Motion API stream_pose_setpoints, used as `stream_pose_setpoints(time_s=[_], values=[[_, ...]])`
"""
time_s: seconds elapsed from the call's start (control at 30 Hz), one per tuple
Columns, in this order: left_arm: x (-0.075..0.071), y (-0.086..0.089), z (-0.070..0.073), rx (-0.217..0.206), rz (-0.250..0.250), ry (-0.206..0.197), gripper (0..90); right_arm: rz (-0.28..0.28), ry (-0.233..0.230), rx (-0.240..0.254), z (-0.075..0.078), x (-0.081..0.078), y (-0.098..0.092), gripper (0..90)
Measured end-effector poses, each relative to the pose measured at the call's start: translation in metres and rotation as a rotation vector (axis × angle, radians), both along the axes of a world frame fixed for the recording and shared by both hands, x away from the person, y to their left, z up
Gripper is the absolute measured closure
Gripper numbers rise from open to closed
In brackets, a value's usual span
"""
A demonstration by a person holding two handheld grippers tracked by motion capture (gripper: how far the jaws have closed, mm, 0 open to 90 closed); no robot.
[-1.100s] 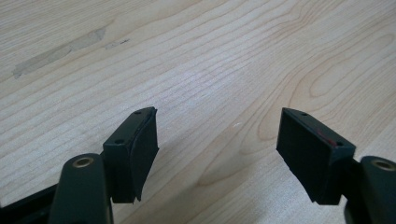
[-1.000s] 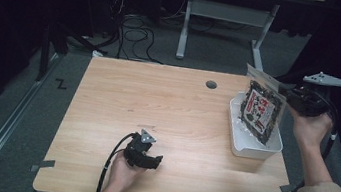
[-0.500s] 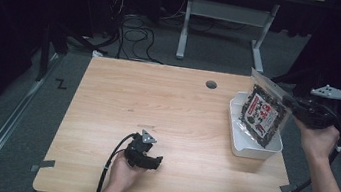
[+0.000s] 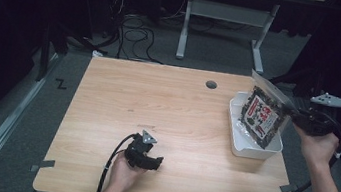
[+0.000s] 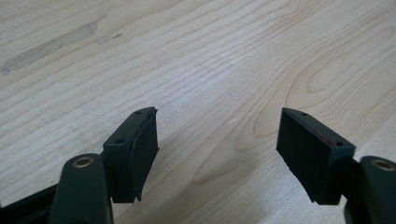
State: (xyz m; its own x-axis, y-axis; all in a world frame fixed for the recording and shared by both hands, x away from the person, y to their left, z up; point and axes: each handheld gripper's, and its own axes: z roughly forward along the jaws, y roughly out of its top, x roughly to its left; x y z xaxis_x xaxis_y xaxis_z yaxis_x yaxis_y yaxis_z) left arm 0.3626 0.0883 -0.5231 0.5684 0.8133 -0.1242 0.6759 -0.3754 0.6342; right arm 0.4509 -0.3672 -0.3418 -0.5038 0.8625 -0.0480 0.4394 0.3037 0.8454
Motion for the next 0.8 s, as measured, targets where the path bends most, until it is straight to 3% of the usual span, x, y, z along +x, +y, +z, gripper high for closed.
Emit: stream_pose_setpoints(time_s=[0.3, 0.43, 0.5, 0.57, 0.7, 0.73, 0.8], values=[[0.0, 0.0, -0.001, -0.001, -0.001, 0.0, 29.6, -0.053, 0.013, -0.007, -0.011, 0.003, -0.015, 83.3], [0.0, 0.0, -0.001, 0.005, -0.002, 0.003, 29.6, -0.095, 0.061, -0.022, -0.02, 0.008, -0.024, 76.0], [0.0, 0.0, -0.001, 0.0, 0.0, 0.0, 29.6, -0.102, 0.048, 0.015, -0.023, 0.009, -0.028, 75.9], [0.0, -0.001, -0.001, 0.001, -0.003, 0.003, 29.6, -0.104, 0.056, 0.046, -0.025, 0.009, -0.031, 70.1], [0.0, -0.001, -0.001, 0.004, -0.002, 0.002, 29.7, -0.124, 0.074, 0.033, -0.027, 0.011, -0.031, 61.2], [-0.001, -0.001, 0.0, -0.003, 0.0, -0.013, 29.8, -0.13, 0.085, 0.038, -0.028, 0.013, -0.032, 54.4], [-0.002, -0.001, 0.001, -0.003, -0.001, -0.018, 29.9, -0.134, 0.101, 0.046, -0.03, 0.013, -0.033, 52.0]])
